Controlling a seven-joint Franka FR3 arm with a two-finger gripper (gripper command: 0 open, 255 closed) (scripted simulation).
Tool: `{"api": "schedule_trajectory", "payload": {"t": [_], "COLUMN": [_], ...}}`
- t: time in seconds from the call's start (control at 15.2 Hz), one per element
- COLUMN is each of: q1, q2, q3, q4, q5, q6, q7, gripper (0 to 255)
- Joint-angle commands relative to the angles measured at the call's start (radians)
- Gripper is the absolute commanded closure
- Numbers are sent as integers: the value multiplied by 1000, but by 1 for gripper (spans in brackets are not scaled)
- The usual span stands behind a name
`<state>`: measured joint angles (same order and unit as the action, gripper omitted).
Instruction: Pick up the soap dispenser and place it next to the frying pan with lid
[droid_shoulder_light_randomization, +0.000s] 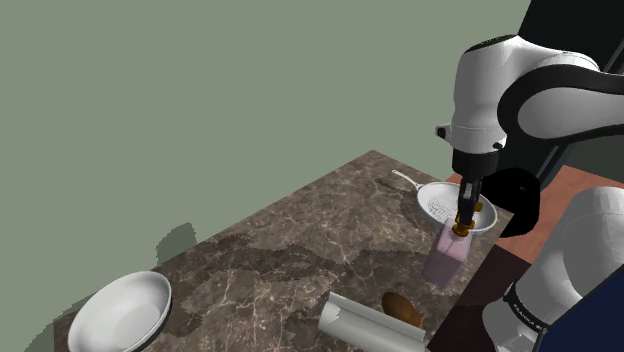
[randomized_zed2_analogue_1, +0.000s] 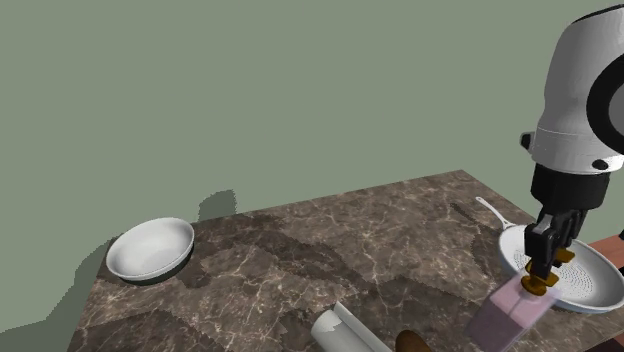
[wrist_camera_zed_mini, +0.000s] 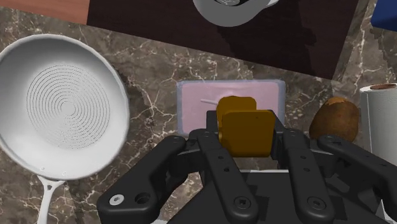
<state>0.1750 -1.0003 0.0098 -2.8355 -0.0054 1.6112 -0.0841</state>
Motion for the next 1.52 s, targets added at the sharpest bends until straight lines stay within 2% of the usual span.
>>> {"api": "schedule_trajectory", "payload": {"t": [0.0, 0.59, 0.66, 0.99, 1.25, 1.45], "q1": [1, 1, 1, 1, 1, 1], "q2": [-1, 1, 1, 1, 40, 40], "q3": [2, 2, 2, 2, 2, 2], "q4": [-26, -35, -35, -35, 107, 107], "q5": [2, 2, 2, 2, 2, 2], "q6": [26, 37, 37, 37, -66, -66], "q7": [2, 2, 2, 2, 2, 2], "gripper": [255, 255, 0, 0, 0, 0]}}
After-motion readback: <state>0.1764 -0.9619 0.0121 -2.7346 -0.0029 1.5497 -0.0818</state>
